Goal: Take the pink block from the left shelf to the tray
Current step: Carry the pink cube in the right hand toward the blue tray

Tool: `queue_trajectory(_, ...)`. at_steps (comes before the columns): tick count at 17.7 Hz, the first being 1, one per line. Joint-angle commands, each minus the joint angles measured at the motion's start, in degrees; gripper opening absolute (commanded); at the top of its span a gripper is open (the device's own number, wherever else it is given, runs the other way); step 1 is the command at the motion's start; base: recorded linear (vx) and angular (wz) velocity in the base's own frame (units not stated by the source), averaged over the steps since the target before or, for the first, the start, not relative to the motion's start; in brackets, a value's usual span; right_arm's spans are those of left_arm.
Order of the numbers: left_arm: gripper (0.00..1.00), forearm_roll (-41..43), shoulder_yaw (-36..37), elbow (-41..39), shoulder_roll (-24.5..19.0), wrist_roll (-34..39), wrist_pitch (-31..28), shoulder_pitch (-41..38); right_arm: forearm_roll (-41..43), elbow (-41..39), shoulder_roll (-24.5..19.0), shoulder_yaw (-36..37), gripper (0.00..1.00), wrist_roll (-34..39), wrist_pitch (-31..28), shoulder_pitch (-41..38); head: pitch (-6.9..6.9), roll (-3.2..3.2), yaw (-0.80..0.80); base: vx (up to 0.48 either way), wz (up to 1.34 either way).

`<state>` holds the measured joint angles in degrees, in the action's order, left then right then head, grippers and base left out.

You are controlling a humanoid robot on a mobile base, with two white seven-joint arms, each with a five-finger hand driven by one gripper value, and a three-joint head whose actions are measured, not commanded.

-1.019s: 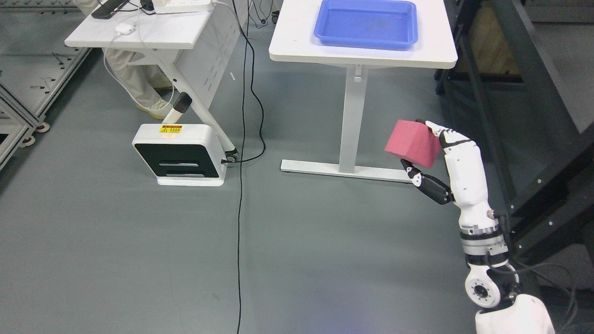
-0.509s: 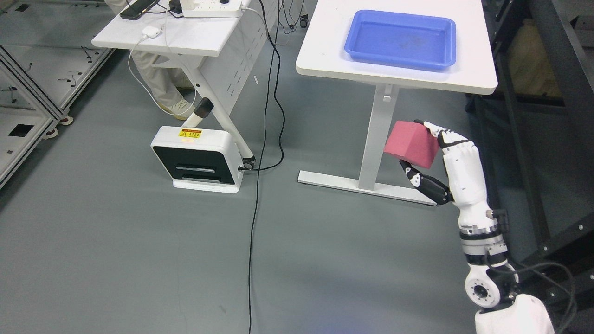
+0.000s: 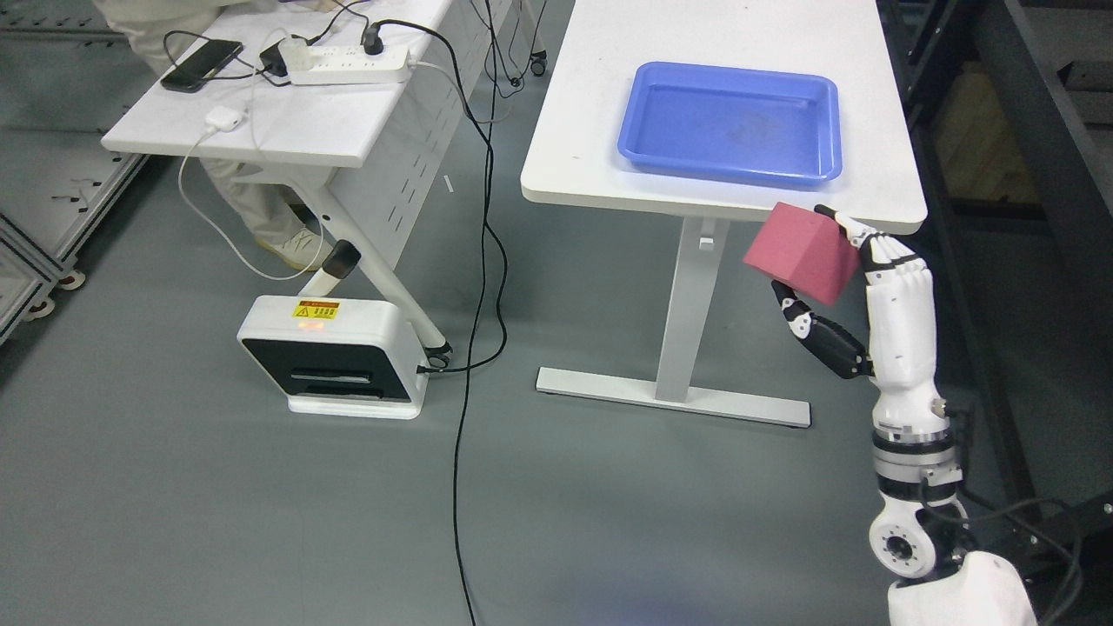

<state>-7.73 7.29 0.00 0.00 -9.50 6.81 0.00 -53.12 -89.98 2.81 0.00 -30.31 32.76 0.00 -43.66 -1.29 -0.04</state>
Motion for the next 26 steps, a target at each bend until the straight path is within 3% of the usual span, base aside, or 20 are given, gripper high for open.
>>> queue_trajectory(1, 1.00, 0.00, 0.00, -1.00, -1.00, 0.01, -0.04, -1.14, -0.06, -0.11, -0.09, -0.44, 0.06, -0.54, 0.03, -1.14, 0.00, 0.00, 0.00, 0.261, -0.18)
queue_trajectory(22, 1.00, 0.00, 0.00, -1.00, -1.00, 0.01, -0.04, -1.14, -0.06, -0.72, 0.00, -0.53, 0.06, 0.42, 0.03, -1.58, -0.01, 0.00, 0.00, 0.265, -0.11)
queue_trajectory(26, 1.00, 0.00, 0.00, -1.00, -1.00, 0.01, -0.04, -1.14, -0.41, -0.64, 0.18, -0.62, 0.05, 6.99, -0.50, -1.93, -0.01, 0.00, 0.00, 0.201, -0.03)
